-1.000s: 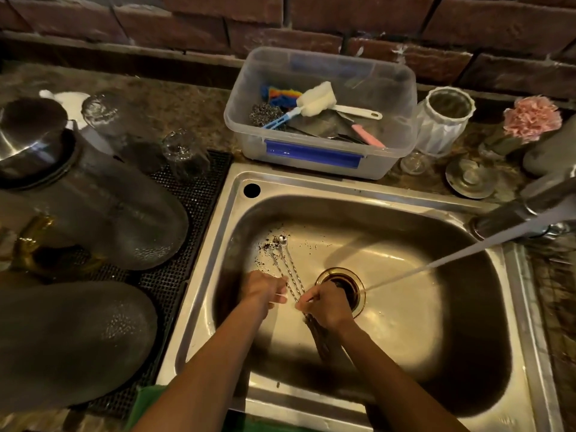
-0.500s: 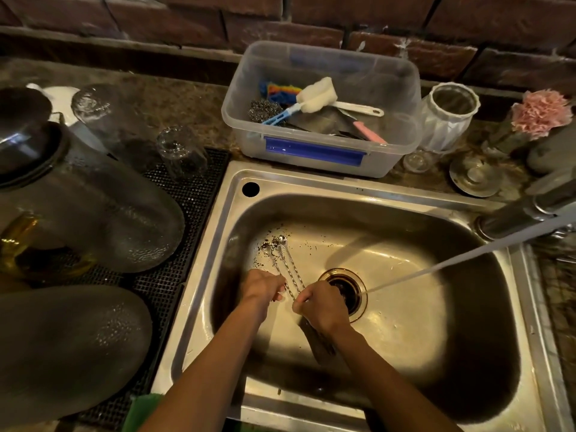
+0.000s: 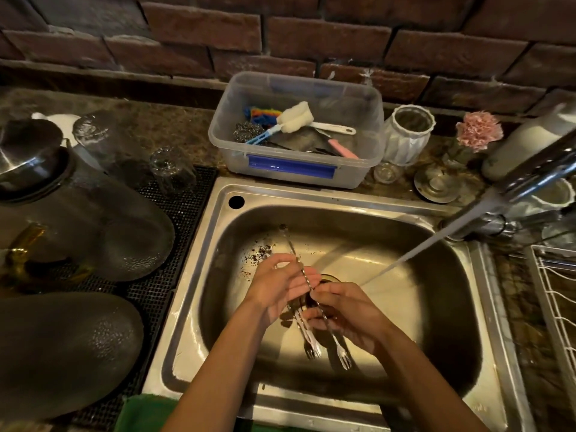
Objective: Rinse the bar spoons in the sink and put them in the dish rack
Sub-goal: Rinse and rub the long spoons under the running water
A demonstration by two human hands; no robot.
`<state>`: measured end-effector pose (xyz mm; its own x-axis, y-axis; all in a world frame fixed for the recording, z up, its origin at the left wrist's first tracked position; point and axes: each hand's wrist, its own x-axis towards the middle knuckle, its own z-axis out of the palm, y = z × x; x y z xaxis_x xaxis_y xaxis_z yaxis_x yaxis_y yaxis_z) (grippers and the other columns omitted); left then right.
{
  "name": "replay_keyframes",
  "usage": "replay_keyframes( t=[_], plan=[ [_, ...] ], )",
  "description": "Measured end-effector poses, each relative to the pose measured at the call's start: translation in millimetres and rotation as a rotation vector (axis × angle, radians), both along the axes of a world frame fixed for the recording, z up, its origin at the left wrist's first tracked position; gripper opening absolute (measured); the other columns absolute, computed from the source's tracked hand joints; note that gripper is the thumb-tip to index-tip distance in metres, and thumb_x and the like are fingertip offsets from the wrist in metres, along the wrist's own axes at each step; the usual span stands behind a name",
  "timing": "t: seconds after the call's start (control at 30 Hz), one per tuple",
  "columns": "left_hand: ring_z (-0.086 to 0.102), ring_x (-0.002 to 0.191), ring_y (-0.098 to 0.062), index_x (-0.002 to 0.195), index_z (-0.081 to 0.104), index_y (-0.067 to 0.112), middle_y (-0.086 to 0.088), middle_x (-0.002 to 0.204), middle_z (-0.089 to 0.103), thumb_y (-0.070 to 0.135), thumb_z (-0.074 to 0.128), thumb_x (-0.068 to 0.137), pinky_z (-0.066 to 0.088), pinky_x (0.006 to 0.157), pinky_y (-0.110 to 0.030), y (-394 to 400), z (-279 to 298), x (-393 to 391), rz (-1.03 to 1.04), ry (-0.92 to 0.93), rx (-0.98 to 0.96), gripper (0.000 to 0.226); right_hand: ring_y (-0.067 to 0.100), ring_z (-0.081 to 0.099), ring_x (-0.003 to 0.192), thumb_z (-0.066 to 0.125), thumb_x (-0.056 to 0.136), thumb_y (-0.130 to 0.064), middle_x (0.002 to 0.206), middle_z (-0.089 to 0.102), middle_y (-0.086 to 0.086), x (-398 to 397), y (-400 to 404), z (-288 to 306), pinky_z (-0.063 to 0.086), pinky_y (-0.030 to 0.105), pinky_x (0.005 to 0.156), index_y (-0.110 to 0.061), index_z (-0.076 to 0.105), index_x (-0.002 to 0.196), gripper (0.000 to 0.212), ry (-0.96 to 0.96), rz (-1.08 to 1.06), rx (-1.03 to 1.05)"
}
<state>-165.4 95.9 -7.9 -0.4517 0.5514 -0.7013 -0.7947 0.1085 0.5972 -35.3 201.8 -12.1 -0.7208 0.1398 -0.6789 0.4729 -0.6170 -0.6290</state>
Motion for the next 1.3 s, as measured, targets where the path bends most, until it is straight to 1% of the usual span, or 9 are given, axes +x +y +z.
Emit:
replay_keyframes(
  t=[0.1, 0.23, 0.33, 0.5, 0.6, 0.73, 0.87, 1.13, 1.3],
  plan=[
    [0.075, 0.095, -0.036, 0.121, 0.06, 0.001, -0.027, 0.102, 0.075, 0.0, 0.058, 0.095, 0.063, 0.073, -0.035, 12, 9, 14, -0.008, -0.045, 0.076, 0.025, 0.024, 0.074, 0.077, 0.067, 0.091, -0.012, 0.107, 0.073, 0.027, 21, 10, 12, 0.063, 0.027, 0.064, 0.002, 0.072, 0.105, 0.02, 0.039, -0.044, -0.028],
    [0.074, 0.1, -0.035, 0.119, 0.062, -0.004, -0.026, 0.107, 0.074, -0.001, 0.058, 0.095, 0.064, 0.076, -0.039, 25, 15, 36, -0.013, -0.124, 0.17, 0.025, 0.017, 0.068, 0.061, 0.073, 0.085, -0.02, 0.097, 0.073, 0.022, 48, 17, 20, 0.057, 0.02, 0.052, 0.001, 0.071, 0.107, 0.031, 0.086, -0.099, -0.04],
    [0.073, 0.101, -0.036, 0.117, 0.062, -0.008, -0.026, 0.108, 0.073, -0.005, 0.063, 0.09, 0.063, 0.077, -0.038, 34, 18, 52, 0.001, -0.15, 0.22, 0.027, 0.019, 0.066, 0.057, 0.068, 0.085, -0.03, 0.099, 0.074, 0.021, 66, 22, 21, 0.056, 0.023, 0.049, -0.002, 0.074, 0.107, 0.036, 0.064, -0.202, -0.068],
    [0.074, 0.096, -0.036, 0.118, 0.06, -0.012, -0.029, 0.107, 0.072, -0.008, 0.06, 0.09, 0.063, 0.077, -0.036, 51, 23, 75, 0.057, -0.183, 0.249, 0.029, 0.023, 0.072, 0.067, 0.049, 0.098, -0.04, 0.112, 0.072, 0.022, 90, 31, 28, 0.06, 0.029, 0.055, -0.001, 0.066, 0.122, 0.049, 0.074, -0.322, -0.245],
    [0.074, 0.099, -0.036, 0.121, 0.058, -0.011, -0.029, 0.11, 0.072, -0.009, 0.064, 0.086, 0.062, 0.082, -0.038, 59, 25, 84, 0.072, -0.185, 0.25, 0.036, 0.022, 0.074, 0.071, 0.06, 0.093, -0.034, 0.118, 0.07, 0.022, 100, 35, 33, 0.062, 0.027, 0.056, -0.001, 0.068, 0.12, 0.043, 0.138, -0.325, -0.252],
    [0.073, 0.1, -0.035, 0.122, 0.059, -0.011, -0.029, 0.112, 0.071, -0.011, 0.063, 0.086, 0.062, 0.08, -0.035, 62, 29, 94, 0.08, -0.198, 0.261, 0.037, 0.02, 0.075, 0.075, 0.068, 0.09, -0.018, 0.126, 0.067, 0.023, 113, 37, 37, 0.062, 0.024, 0.06, -0.004, 0.07, 0.119, 0.032, 0.206, -0.299, -0.204],
    [0.073, 0.103, -0.033, 0.123, 0.06, -0.009, -0.028, 0.114, 0.071, -0.008, 0.067, 0.083, 0.062, 0.079, -0.033, 61, 30, 105, 0.077, -0.219, 0.275, 0.041, 0.02, 0.076, 0.074, 0.069, 0.083, -0.004, 0.129, 0.065, 0.024, 127, 36, 37, 0.062, 0.024, 0.057, -0.002, 0.068, 0.122, 0.039, 0.231, -0.312, -0.22],
    [0.072, 0.103, -0.036, 0.122, 0.059, -0.011, -0.03, 0.114, 0.07, -0.006, 0.058, 0.093, 0.062, 0.081, -0.038, 62, 29, 113, 0.128, -0.235, 0.272, 0.03, 0.02, 0.075, 0.072, 0.062, 0.089, 0.004, 0.131, 0.063, 0.023, 150, 31, 36, 0.061, 0.023, 0.053, 0.0, 0.064, 0.126, 0.037, 0.209, -0.343, -0.253],
    [0.074, 0.099, -0.034, 0.118, 0.061, -0.012, -0.03, 0.113, 0.07, -0.004, 0.057, 0.094, 0.062, 0.081, -0.038, 59, 32, 111, 0.158, -0.215, 0.274, 0.026, 0.021, 0.074, 0.071, 0.069, 0.085, 0.002, 0.13, 0.065, 0.022, 161, 24, 37, 0.059, 0.023, 0.048, 0.0, 0.064, 0.126, 0.041, 0.177, -0.323, -0.256]
  ],
)
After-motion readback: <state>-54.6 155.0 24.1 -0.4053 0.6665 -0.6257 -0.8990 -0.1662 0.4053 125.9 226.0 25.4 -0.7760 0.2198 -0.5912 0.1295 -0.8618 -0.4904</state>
